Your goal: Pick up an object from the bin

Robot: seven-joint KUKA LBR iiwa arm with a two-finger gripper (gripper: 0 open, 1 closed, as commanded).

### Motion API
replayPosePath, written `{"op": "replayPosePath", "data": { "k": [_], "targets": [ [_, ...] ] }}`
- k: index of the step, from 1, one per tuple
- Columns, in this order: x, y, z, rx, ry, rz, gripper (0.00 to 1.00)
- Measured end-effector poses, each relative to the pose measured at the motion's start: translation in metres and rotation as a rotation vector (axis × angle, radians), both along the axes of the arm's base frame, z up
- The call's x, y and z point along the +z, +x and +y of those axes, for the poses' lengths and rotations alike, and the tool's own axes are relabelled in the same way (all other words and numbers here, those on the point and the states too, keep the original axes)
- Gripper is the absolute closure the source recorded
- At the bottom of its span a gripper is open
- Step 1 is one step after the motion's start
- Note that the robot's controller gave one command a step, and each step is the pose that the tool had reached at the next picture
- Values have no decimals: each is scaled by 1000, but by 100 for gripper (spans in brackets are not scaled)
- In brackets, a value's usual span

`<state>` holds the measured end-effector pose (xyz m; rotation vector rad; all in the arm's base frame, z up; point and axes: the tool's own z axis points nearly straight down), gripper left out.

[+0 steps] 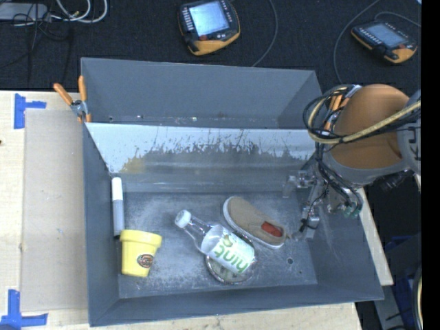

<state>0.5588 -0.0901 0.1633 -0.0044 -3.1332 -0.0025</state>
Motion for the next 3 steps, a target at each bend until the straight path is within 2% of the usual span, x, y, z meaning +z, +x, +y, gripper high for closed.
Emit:
{"op": "replayPosePath", "data": {
  "k": [1, 2, 3],
  "targets": [
    [-51, 47, 20, -119, 1, 1, 0],
    [-81, 64, 69, -141, 2, 2, 0],
    [-87, 57, 86, -450, -1, 2, 0]
  ]
}}
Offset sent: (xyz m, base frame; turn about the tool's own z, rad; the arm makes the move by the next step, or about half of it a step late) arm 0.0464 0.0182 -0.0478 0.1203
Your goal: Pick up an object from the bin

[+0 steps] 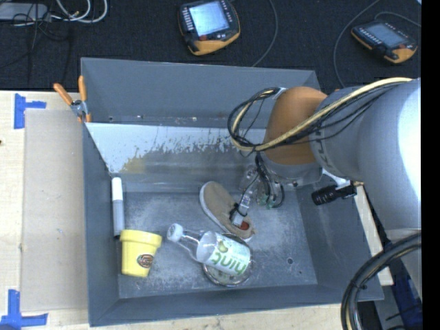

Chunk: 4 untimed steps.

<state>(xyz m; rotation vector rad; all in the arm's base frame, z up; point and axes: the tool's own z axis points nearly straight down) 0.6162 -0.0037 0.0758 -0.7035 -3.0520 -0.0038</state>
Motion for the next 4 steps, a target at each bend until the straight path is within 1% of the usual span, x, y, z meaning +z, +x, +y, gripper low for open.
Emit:
{"op": "replayPosePath", "data": {
  "k": [1, 2, 3, 4],
  "targets": [
    [0, 3, 59, 254, 2, -8, 0],
    [-2, -1, 120, 296, 3, -18, 0],
    [-5, -4, 21, 206, 2, -17, 0],
    [-5, -8, 57, 74, 1, -17, 0]
  ]
}}
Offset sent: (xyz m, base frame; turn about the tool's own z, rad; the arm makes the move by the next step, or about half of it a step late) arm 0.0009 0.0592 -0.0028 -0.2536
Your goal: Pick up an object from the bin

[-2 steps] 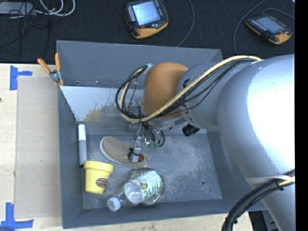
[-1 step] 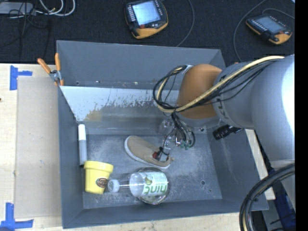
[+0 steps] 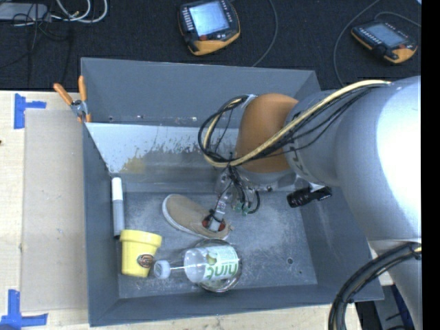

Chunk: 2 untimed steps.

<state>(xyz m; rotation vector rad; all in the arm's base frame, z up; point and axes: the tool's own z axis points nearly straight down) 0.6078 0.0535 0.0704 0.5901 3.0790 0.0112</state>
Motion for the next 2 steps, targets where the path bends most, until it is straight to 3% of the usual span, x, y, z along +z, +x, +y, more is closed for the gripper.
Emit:
{"op": "replayPosePath", "data": {
  "k": [1, 2],
  "targets": [
    [0, 4, 83, 41, 3, -2, 0],
    [0, 4, 79, 36, 1, 0, 0]
  ]
}}
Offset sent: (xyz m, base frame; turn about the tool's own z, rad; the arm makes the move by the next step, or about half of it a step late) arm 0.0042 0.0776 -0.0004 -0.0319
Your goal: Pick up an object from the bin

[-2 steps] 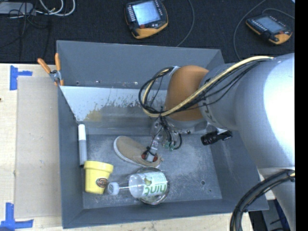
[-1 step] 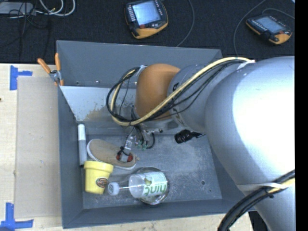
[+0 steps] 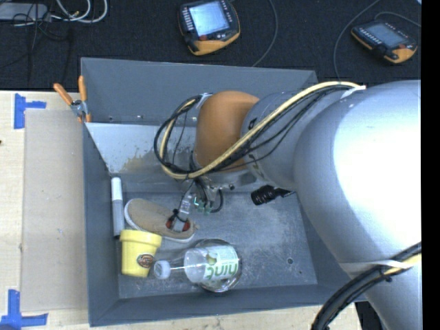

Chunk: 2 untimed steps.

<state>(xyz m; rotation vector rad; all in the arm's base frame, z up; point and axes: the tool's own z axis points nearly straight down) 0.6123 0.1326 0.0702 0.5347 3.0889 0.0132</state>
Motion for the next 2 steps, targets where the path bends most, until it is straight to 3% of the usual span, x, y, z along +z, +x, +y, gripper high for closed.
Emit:
{"op": "replayPosePath", "data": {
  "k": [1, 2],
  "targets": [
    [0, 0, 0, 1, 0, 0, 0],
    [-1, -54, 94, 211, -4, 2, 0]
  ]
}}
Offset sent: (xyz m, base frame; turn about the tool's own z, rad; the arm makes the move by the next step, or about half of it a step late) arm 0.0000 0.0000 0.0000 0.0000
